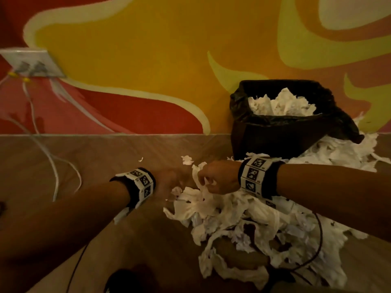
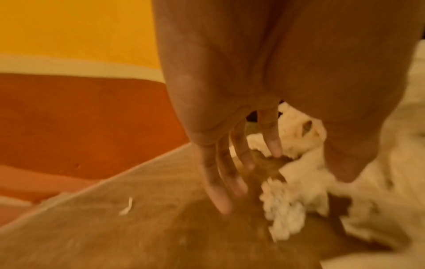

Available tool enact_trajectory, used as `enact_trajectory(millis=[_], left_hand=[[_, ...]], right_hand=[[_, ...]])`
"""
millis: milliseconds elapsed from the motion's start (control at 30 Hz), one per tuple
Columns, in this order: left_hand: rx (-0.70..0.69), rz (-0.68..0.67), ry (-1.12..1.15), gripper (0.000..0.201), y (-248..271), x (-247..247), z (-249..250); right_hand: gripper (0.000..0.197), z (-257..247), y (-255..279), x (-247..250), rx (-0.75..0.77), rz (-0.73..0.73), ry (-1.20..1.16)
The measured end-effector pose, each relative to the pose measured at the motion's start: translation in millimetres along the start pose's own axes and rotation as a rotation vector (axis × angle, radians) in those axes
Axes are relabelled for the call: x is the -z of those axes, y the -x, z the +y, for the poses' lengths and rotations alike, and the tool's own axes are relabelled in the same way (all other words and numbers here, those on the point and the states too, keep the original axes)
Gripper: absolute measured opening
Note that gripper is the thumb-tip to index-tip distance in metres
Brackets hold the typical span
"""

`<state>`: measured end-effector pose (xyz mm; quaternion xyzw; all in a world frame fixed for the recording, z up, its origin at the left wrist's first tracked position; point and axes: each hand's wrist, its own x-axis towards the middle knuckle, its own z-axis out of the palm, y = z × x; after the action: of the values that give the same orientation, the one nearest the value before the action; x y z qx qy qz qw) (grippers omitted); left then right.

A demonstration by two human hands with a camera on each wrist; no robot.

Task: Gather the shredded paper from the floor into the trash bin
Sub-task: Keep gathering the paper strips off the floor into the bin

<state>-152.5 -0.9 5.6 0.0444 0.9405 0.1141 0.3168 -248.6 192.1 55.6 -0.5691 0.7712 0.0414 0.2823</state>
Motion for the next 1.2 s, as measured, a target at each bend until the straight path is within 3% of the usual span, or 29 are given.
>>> enact_trajectory(millis=[100, 167, 300, 467, 600, 700, 867, 1000, 1100, 1200], left_hand=[[-0.002, -0.014, 0.041, 0.090, -2.7, -32.0, -7.6], [-0.037, -0.007, -0.014, 0.098, -7.4, -45.0, -8.9], [-0.032, 0.022, -0.075, 0.077, -16.6, -60.8, -7.6], [-0.057, 0.072, 0.100, 0.028, -16.5, -57.0, -6.0], [-0.023, 0.100, 0.148, 0.021, -13.6, -51.3, -13.6], [0.031, 0.123, 0.211, 0.023, -10.9, -42.3, -21.0], [0.072, 0.203, 0.308, 0.026, -7.1, -30.3, -25.4], [0.129, 0.218, 0.389, 0.021, -18.1, -36.6, -21.3], [0.111, 0.116, 0.329, 0.070, -26.6, -46.5, -12.2], [0.080, 0.082, 0.093, 0.088, -33.5, -59.4, 1.3]], right_hand=[[0.032, -9.9, -13.7, -21.6, 0.017, -0.111, 0.058], [0.041, -13.9, -18.9, -35.9, 0.027, -0.168, 0.133], [0.054, -18.4, -22.4, -58.8, 0.072, -0.168, 0.267], [0.034, -19.1, -25.7, -64.1, 0.024, -0.140, 0.217], [0.027, -11.0, -22.2, -52.0, -0.021, -0.017, 0.060], [0.020, -3.6, -20.0, -39.0, -0.046, 0.159, -0.116], [0.038, 3.0, -18.1, -15.0, -0.066, 0.417, -0.267], [0.026, 9.6, -15.4, -6.7, -0.088, 0.534, -0.334], [0.008, 16.0, -12.8, -0.9, -0.114, 0.594, -0.365], [0.003, 21.5, -9.0, 2.3, -0.160, 0.565, -0.445]])
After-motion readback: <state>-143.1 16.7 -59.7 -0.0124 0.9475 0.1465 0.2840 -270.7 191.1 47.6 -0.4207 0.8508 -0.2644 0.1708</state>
